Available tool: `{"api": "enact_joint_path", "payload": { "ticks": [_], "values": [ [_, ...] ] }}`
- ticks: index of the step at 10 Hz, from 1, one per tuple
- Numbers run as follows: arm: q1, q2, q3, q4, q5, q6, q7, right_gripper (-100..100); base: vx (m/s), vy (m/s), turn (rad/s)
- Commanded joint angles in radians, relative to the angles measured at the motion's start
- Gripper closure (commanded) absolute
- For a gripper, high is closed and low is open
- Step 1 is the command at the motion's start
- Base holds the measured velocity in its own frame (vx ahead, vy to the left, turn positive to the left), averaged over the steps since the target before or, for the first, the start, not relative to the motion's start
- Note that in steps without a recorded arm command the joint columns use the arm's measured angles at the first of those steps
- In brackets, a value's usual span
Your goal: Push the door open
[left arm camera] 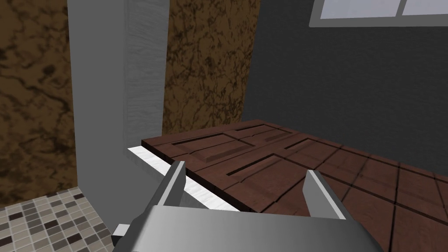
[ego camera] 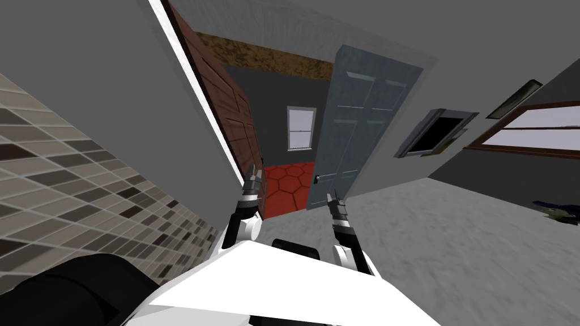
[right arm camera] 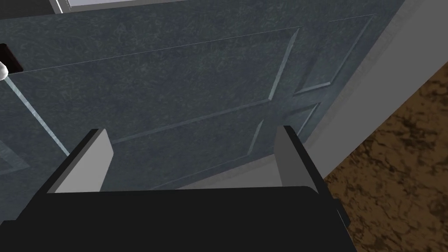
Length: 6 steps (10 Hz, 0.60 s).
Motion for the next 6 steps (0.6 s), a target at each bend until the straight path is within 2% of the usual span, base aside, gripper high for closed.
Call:
{"api": "enact_joint_path", "payload": {
  "ticks": [1, 4, 5, 6],
  "values": [
    [-0.007, -0.001, 0.007, 0.038, 0.003, -0.009, 0.001, -100, 0.086, -0.085, 0.069],
    [-0.019, -0.006, 0.018, 0.115, 0.007, -0.031, 0.002, -100, 0.086, -0.086, 0.078],
    [-0.019, -0.006, 0.018, 0.115, 0.007, -0.031, 0.002, -100, 0.066, -0.066, 0.028],
    [-0.024, -0.007, 0.022, 0.140, 0.009, -0.038, 0.002, -100, 0.043, -0.052, 0.041]
  ]
}}
